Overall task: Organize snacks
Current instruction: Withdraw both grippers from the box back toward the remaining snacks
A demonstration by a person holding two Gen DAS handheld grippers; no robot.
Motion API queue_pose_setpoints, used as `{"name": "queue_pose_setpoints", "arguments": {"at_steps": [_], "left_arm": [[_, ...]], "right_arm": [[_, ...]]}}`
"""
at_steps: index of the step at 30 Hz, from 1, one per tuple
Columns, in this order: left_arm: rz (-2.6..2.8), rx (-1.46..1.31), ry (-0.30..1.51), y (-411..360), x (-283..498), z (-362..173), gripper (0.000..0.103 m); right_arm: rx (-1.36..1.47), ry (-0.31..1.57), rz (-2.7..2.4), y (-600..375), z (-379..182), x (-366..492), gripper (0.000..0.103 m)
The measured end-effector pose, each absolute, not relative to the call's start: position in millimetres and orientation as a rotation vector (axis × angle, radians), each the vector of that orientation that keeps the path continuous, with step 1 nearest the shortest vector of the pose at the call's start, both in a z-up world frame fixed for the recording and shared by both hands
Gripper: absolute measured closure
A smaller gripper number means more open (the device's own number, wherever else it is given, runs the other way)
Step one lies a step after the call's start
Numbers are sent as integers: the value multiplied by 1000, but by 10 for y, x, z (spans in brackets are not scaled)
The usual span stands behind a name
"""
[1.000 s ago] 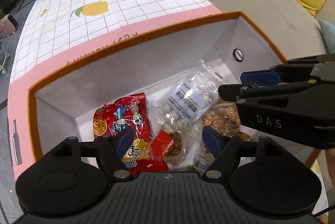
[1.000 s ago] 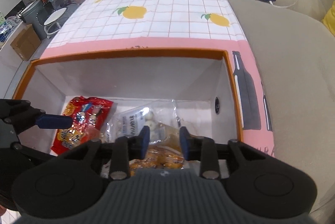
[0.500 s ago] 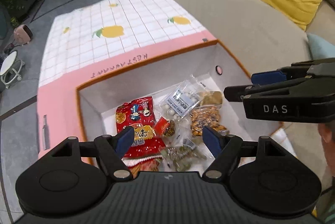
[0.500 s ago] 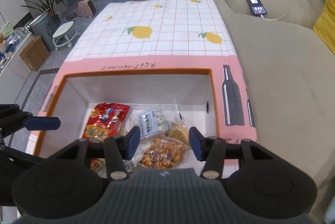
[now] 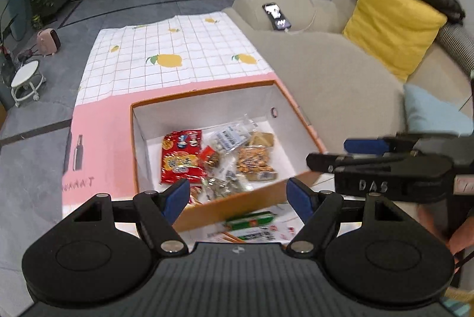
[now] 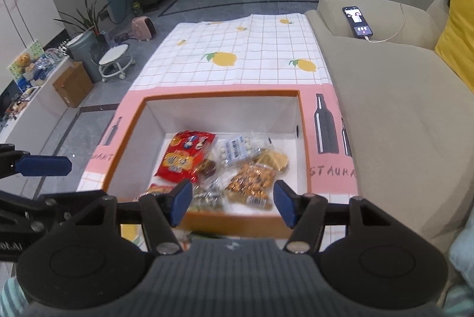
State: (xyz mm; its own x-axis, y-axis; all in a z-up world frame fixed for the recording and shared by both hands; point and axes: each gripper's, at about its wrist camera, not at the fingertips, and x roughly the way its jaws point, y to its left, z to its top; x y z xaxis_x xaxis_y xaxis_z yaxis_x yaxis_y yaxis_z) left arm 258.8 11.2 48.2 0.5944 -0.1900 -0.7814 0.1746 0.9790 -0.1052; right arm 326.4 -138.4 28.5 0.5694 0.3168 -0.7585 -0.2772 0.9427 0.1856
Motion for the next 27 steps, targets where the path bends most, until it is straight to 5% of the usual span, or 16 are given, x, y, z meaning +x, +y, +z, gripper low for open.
{"name": "queue_pose_setpoints", "arguments": {"at_steps": [18,27], "left_arm": [[-134,-146,909,-37,1650,-38,19],[-125,-183,983,-156,1697,-420,22]], "right_arm": [[157,790,249,-1731,-203,1844,41],[146,890,243,-1699,-748,1752,42]]}}
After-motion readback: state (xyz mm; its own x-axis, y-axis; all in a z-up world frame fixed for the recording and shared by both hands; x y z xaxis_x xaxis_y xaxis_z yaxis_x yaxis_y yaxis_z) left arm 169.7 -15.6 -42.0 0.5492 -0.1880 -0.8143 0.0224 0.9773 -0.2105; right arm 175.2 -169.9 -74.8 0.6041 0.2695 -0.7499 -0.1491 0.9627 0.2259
